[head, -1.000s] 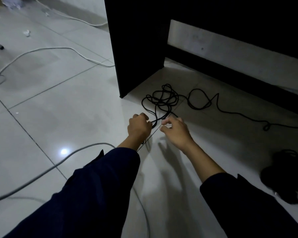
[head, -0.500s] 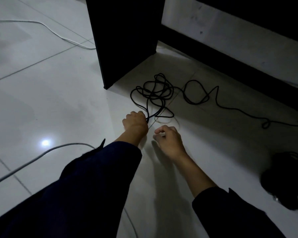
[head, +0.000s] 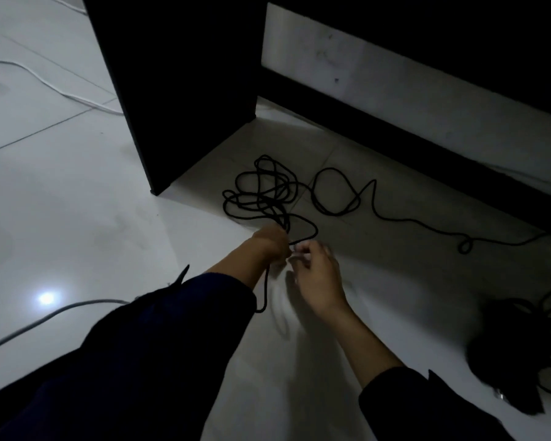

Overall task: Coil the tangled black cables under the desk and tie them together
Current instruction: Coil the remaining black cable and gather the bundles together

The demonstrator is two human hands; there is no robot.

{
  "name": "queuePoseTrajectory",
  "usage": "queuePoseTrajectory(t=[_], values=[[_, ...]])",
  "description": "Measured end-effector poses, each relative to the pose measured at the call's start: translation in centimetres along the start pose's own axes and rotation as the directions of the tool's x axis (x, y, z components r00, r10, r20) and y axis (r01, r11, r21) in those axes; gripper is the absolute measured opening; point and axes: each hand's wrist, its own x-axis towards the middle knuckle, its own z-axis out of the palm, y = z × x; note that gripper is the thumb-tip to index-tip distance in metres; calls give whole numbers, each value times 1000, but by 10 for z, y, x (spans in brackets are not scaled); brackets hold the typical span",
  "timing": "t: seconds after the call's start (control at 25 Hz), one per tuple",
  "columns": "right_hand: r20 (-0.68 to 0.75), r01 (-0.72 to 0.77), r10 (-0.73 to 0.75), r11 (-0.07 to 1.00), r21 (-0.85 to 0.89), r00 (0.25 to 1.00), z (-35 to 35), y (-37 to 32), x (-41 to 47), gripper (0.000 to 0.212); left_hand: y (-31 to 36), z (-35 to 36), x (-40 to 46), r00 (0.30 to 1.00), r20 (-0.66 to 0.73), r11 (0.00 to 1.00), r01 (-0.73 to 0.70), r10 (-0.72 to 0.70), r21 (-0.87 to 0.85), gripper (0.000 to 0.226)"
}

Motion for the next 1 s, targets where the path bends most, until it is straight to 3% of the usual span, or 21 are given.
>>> queuePoseTrajectory(t=[0.24,0.36,0.44,0.6,0.72,0.88,1.0], values=[[-68,11,-8,999,47,998,-41,-1,10,29,47,-41,-17,993,50,993,-113,111,26,41],[-159,29,-2,985,169,987,-66,-1,5,36,78,-60,-25,985,86,986,-156,151,56,49],[-197,7,56,953,302,979,-84,-3,1,24,98,-73,-27,970,165,975,-196,177,105,48],[-158,-77,117,969,234,981,-131,-1,-10,34,148,-95,-37,942,292,955,-225,164,193,33],[-124,-109,155,942,317,980,-164,6,-23,36,179,-107,-47,928,317,927,-282,198,246,29],[-207,-33,75,980,197,976,-198,28,-36,35,209,-107,-71,879,318,918,-392,356,57,17],[-252,-18,51,991,129,966,-215,47,-45,32,224,-97,-87,871,249,906,-416,423,-82,25]])
